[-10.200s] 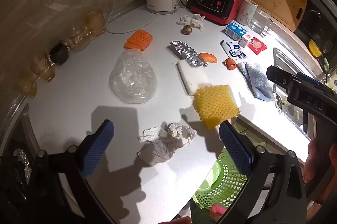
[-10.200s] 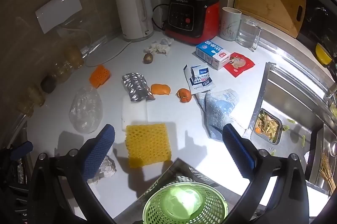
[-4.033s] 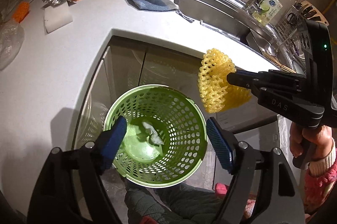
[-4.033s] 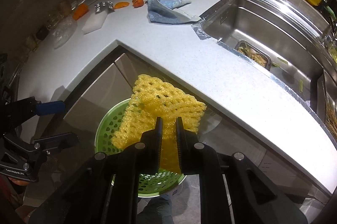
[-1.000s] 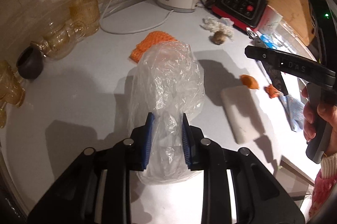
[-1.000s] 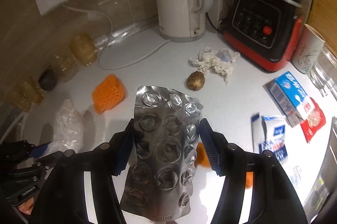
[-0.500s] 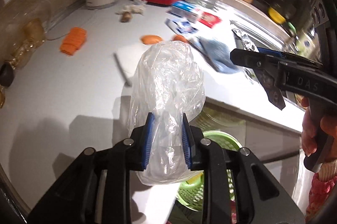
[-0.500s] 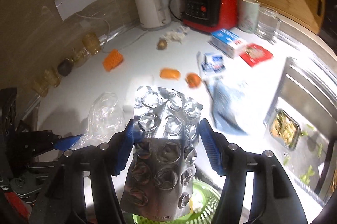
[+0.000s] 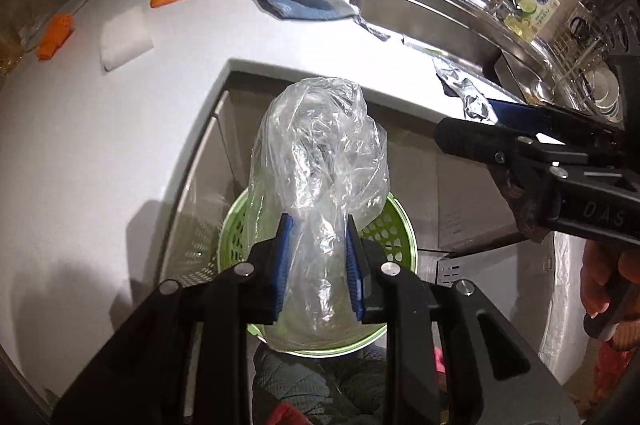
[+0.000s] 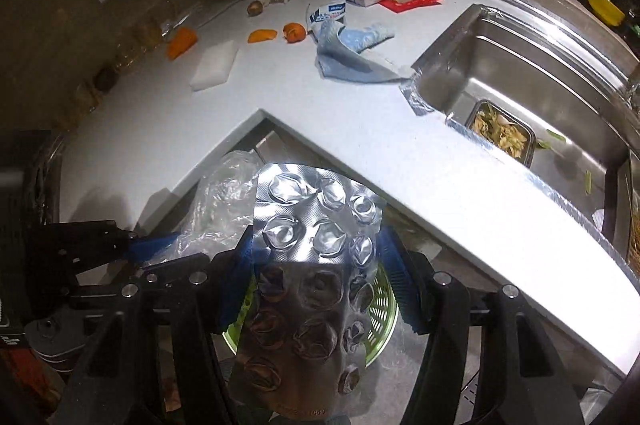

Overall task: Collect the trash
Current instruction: 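Carry bag and blister pack over the green basket and release both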

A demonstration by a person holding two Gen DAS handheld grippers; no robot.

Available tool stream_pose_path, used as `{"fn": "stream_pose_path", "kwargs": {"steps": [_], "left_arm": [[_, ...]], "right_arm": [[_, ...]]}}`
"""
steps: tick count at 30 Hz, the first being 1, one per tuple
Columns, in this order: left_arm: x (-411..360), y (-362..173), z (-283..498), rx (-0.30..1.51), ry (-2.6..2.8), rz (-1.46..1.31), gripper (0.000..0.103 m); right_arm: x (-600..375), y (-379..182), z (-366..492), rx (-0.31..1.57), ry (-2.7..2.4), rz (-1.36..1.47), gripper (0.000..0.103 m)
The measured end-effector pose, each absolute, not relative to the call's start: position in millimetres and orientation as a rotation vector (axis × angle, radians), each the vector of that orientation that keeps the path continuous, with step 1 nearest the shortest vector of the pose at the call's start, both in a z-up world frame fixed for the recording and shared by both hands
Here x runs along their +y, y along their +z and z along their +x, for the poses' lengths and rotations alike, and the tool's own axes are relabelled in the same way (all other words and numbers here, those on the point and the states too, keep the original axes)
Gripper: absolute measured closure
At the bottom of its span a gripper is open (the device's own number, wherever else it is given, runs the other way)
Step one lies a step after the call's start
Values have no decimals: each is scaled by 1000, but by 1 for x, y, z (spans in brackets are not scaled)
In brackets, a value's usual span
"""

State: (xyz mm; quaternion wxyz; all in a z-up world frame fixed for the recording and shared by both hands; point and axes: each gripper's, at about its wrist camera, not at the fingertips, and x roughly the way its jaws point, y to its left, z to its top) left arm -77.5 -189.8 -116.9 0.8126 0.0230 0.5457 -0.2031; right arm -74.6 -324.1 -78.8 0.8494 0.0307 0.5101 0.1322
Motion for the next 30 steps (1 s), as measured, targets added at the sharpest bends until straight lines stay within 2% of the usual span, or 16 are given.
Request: {"fn": "stream_pose_path", "kwargs": {"steps": [9, 10, 12, 14, 16, 18, 23, 26, 30], "left_arm": [[-208, -184, -88, 1252, -422, 56, 77], [-208, -189, -88, 1260, -420, 56, 74], [-208, -195, -88, 1264, -406, 51, 50], [-207, -195, -90, 1254, -400, 46, 42], [-206, -191, -91, 1248, -397, 42, 41], [-204, -187, -91, 1244, -390, 40, 32], [-197, -167, -93, 1202, -370, 52, 31], [-192, -152, -93, 1180, -351, 41, 23], [-184, -134, -97, 1144, -305, 37, 22]], "right_arm": [[-331, -116, -95, 1143, 313, 58, 41], [-331, -120, -96, 1151, 314, 58, 41], [-332, -126, -97, 1163, 319, 62, 41], [-331, -130, -98, 1172, 325, 65, 41], [-331, -131, -98, 1175, 330, 63, 41], [-331, -130, -98, 1173, 341, 64, 41], [-334, -127, -93, 1161, 354, 68, 41], [-333, -130, -90, 1160, 368, 69, 40], [-330, -143, -87, 1169, 401, 66, 40]]}}
